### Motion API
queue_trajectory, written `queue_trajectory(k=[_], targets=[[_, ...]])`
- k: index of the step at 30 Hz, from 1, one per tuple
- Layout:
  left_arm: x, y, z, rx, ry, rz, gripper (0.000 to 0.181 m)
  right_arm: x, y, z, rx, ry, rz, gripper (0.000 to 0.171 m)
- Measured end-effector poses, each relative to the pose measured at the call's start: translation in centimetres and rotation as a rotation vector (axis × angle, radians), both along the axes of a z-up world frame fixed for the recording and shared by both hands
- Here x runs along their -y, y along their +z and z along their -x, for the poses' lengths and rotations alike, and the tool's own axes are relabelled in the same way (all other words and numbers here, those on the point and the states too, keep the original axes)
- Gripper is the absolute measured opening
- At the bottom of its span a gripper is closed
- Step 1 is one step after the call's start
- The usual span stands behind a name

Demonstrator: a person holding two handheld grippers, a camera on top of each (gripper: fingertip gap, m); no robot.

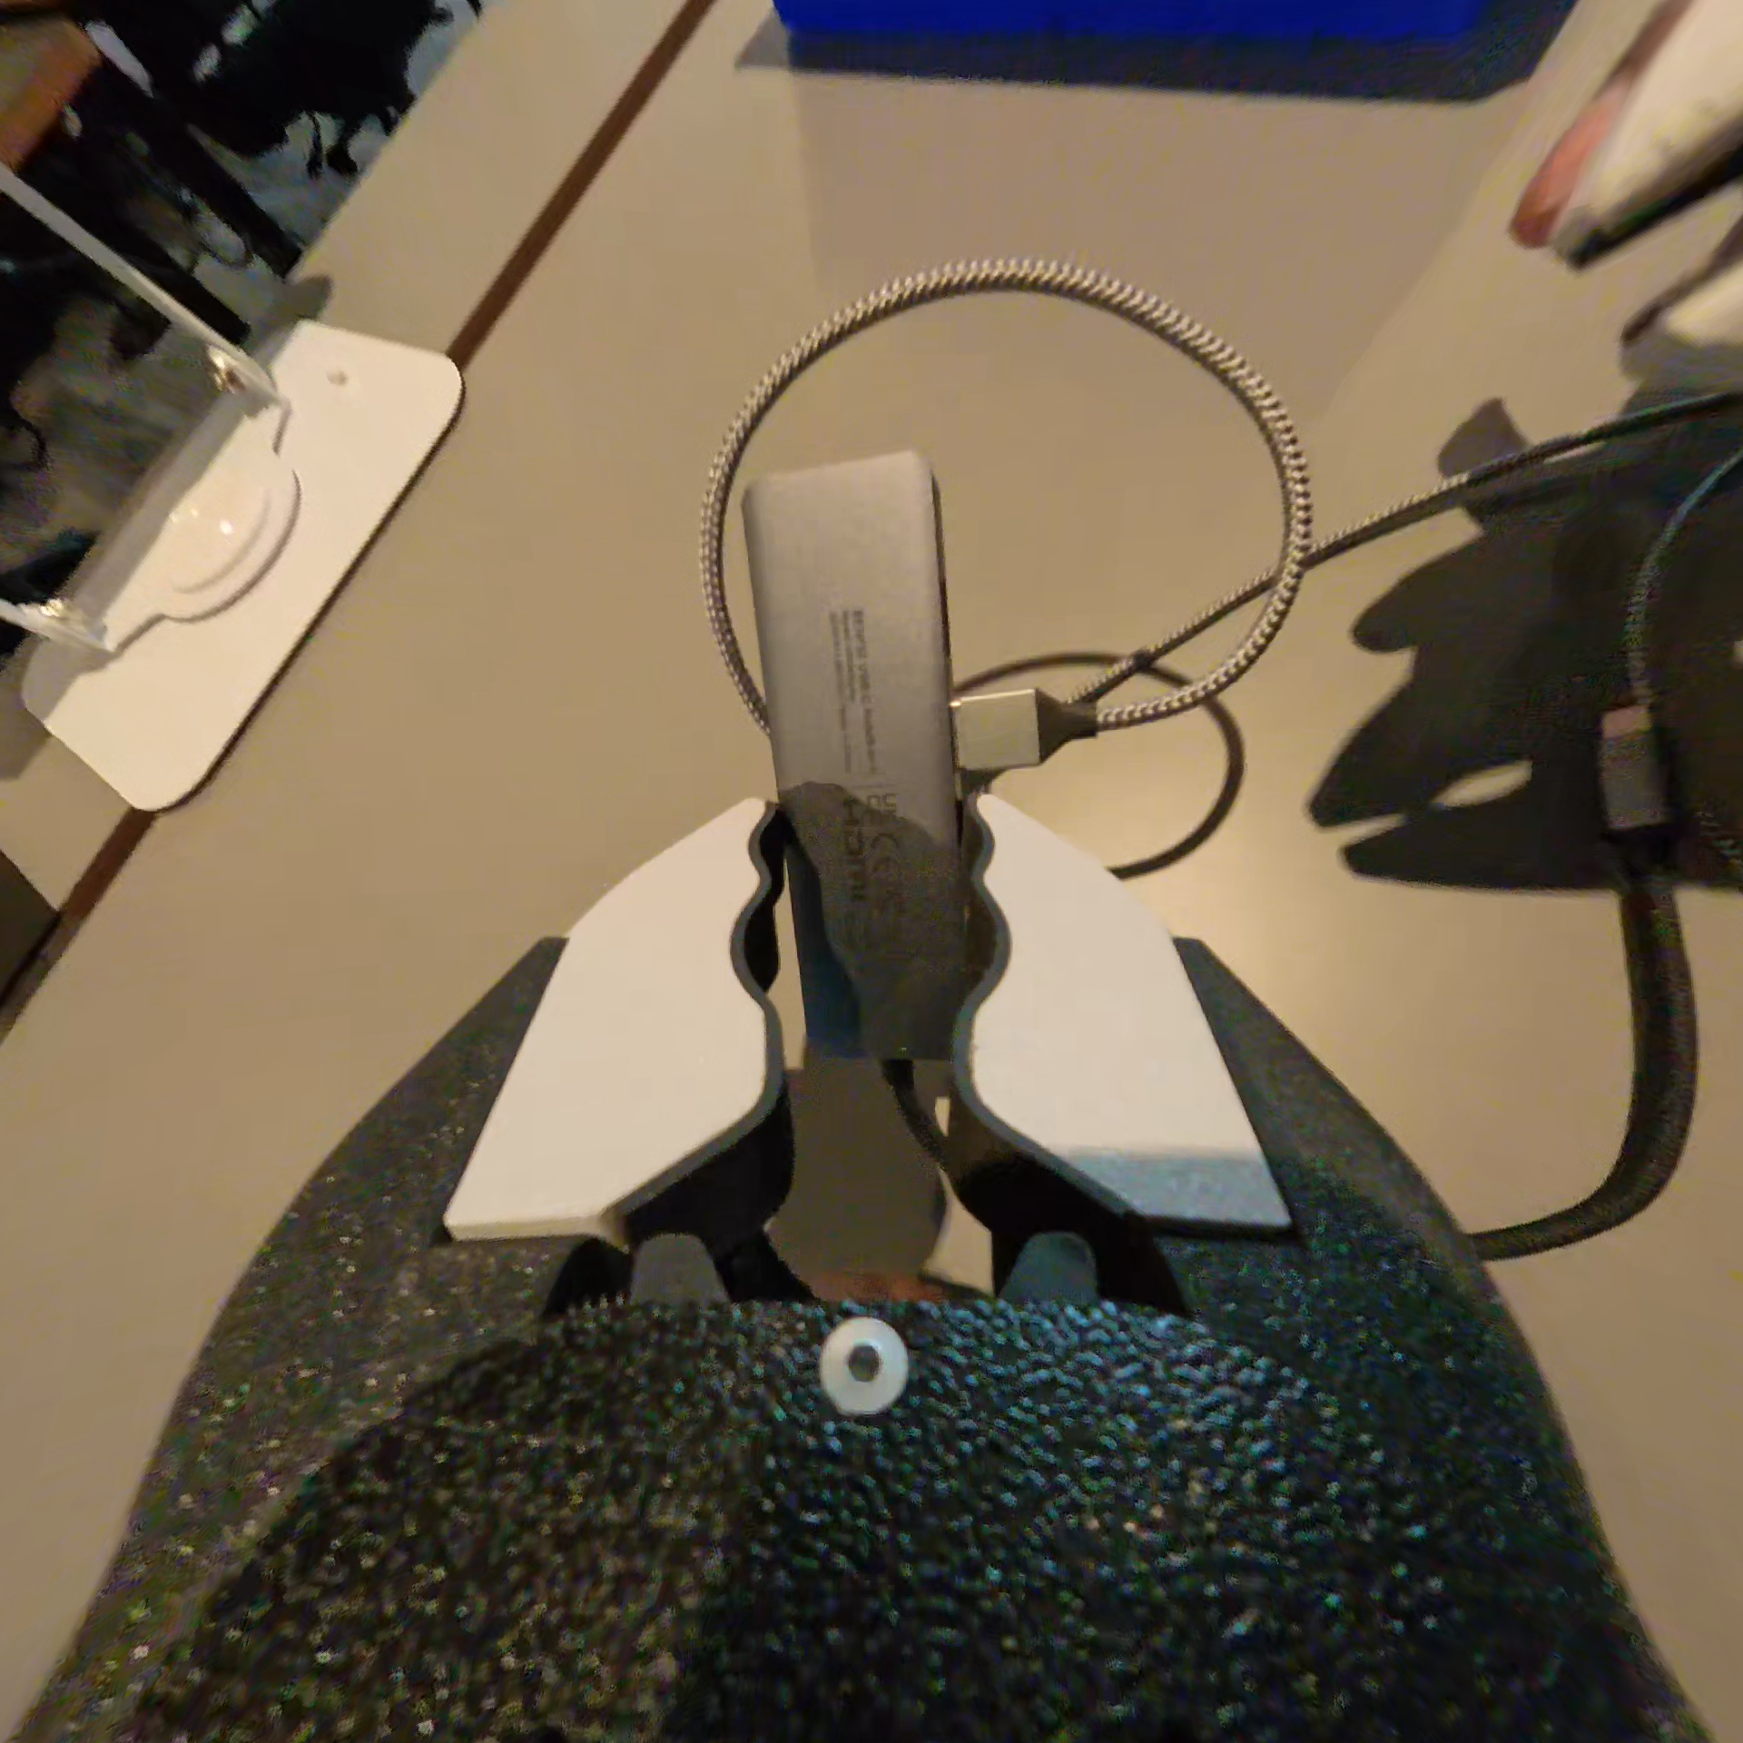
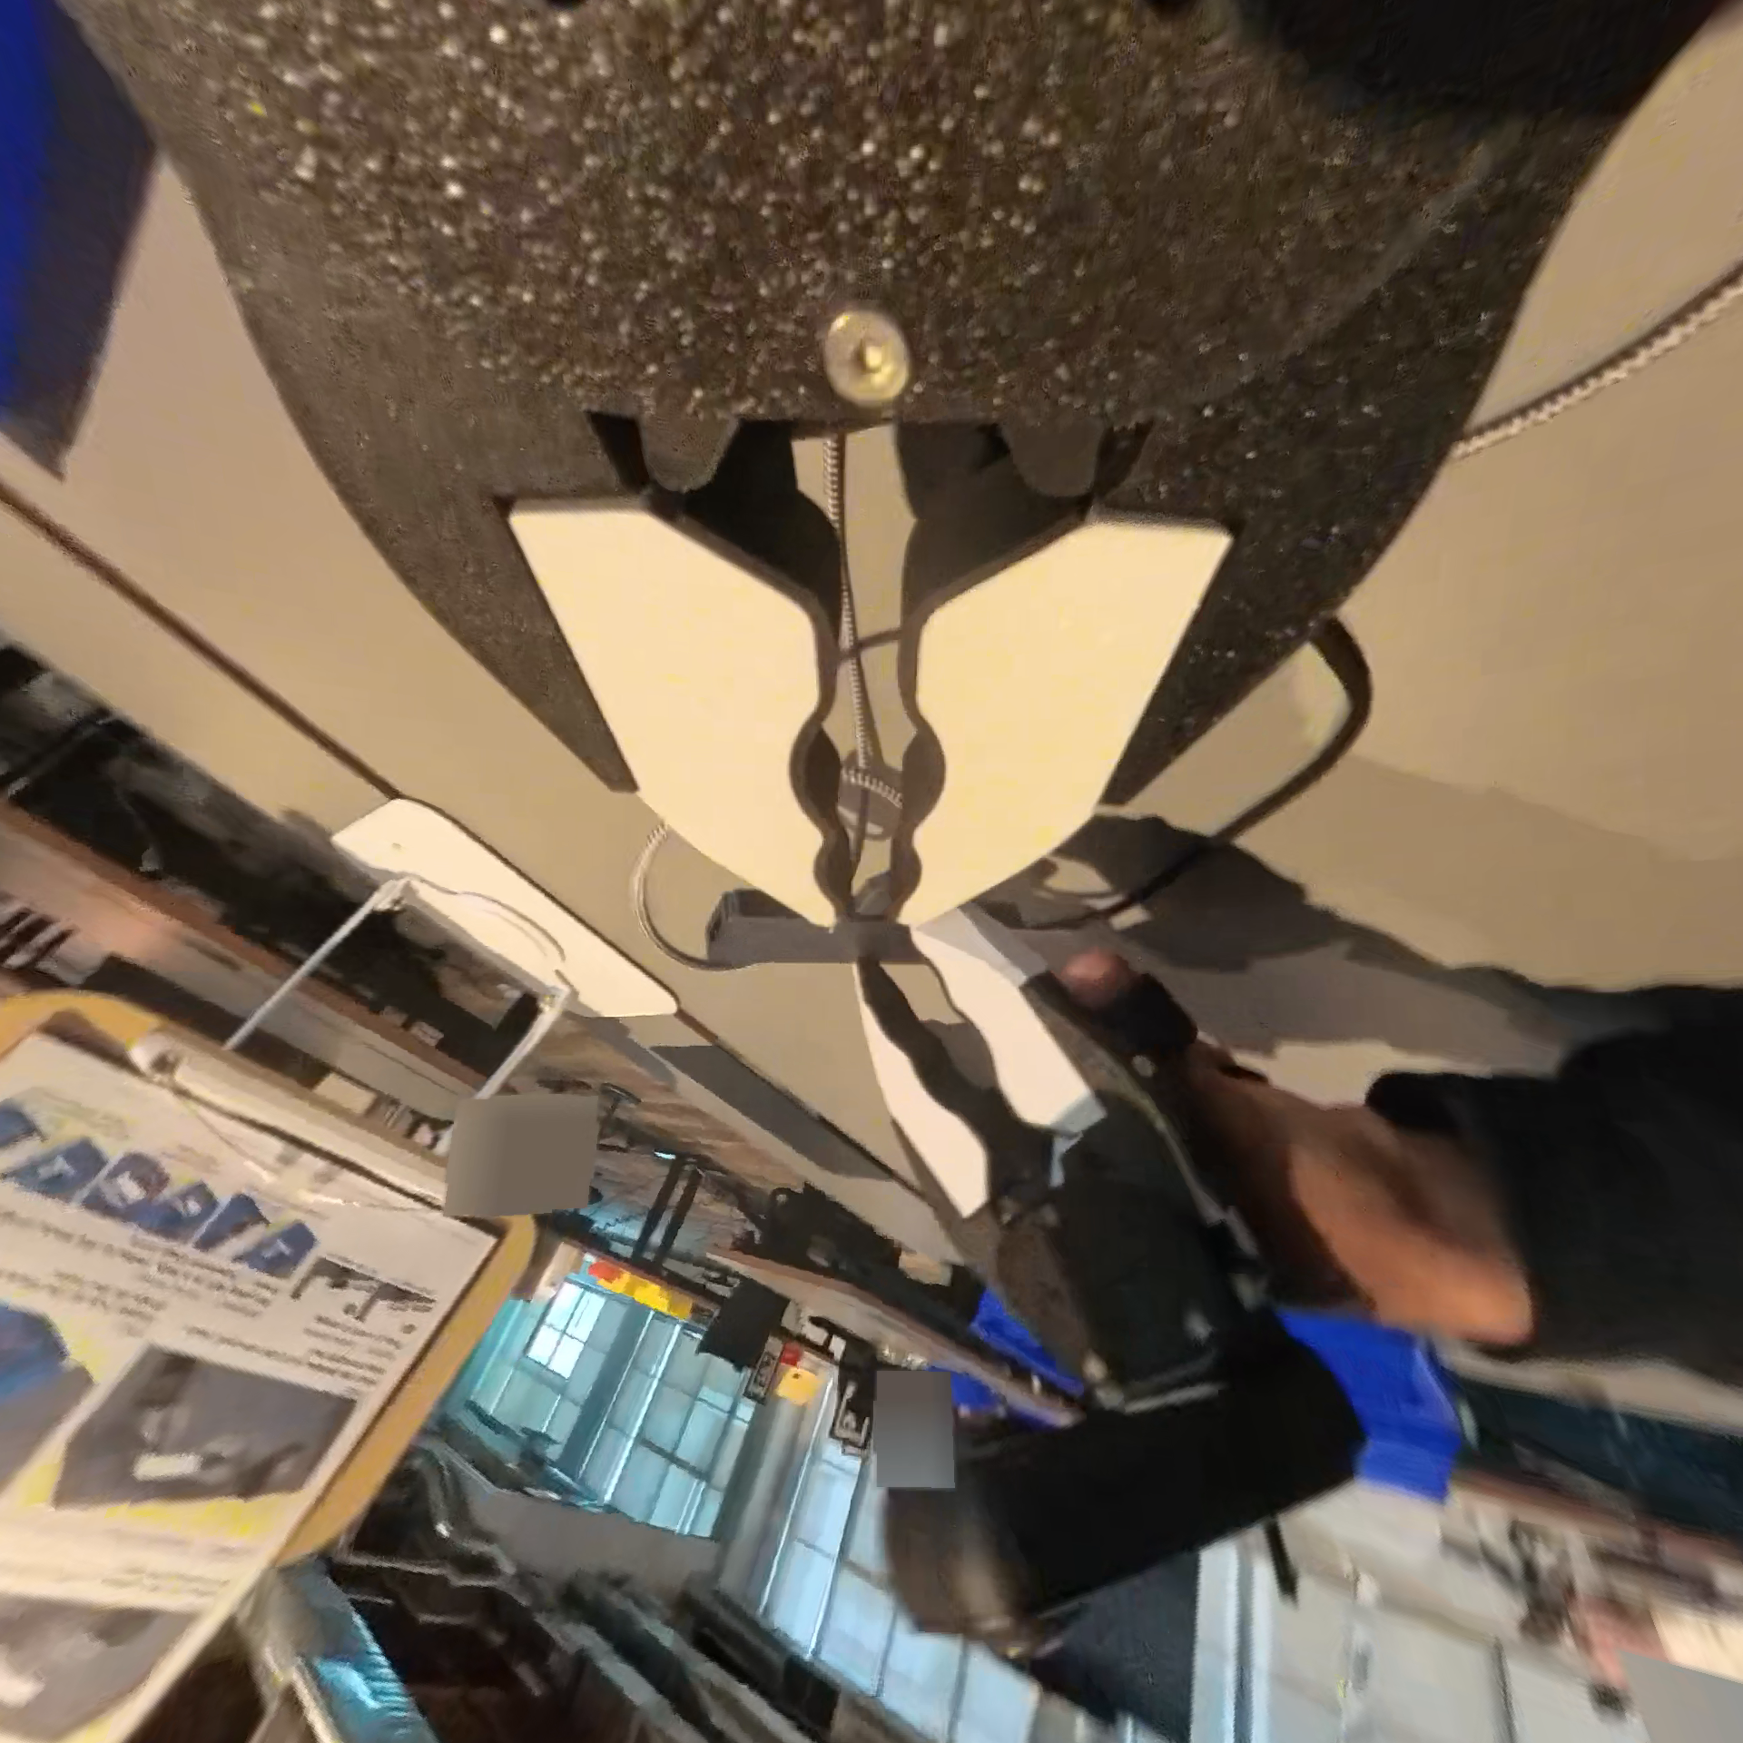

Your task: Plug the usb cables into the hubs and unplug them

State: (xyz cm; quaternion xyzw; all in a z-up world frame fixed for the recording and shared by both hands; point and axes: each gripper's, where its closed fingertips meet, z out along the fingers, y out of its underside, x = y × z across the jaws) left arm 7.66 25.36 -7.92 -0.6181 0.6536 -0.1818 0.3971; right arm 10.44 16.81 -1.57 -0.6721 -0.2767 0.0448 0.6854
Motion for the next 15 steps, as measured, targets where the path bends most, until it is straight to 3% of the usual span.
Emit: queue_trajectory(k=[1, 6, 9, 15], targets=[[0.0, -0.4, 0.1, -0.022, 0.012, 0.005, 0.035, -0.1, -0.4, 0.4, 0.066, -0.01, -0.004, 0.007], [0.0, -1.9, 0.8, -0.126, 0.075, 0.017, 0.036, -1.4, -3.5, 2.0, 0.352, -0.066, 0.05, 0.01], [0.7, -2.3, 0.7, -0.168, 0.026, -0.013, 0.036, -2.3, -5.9, 2.6, 0.476, -0.09, 0.131, 0.014], [1.9, -3.1, 1.3, -0.239, 0.0, 0.012, 0.035, -2.5, -7.5, 2.7, 0.56, -0.113, 0.178, 0.014]])
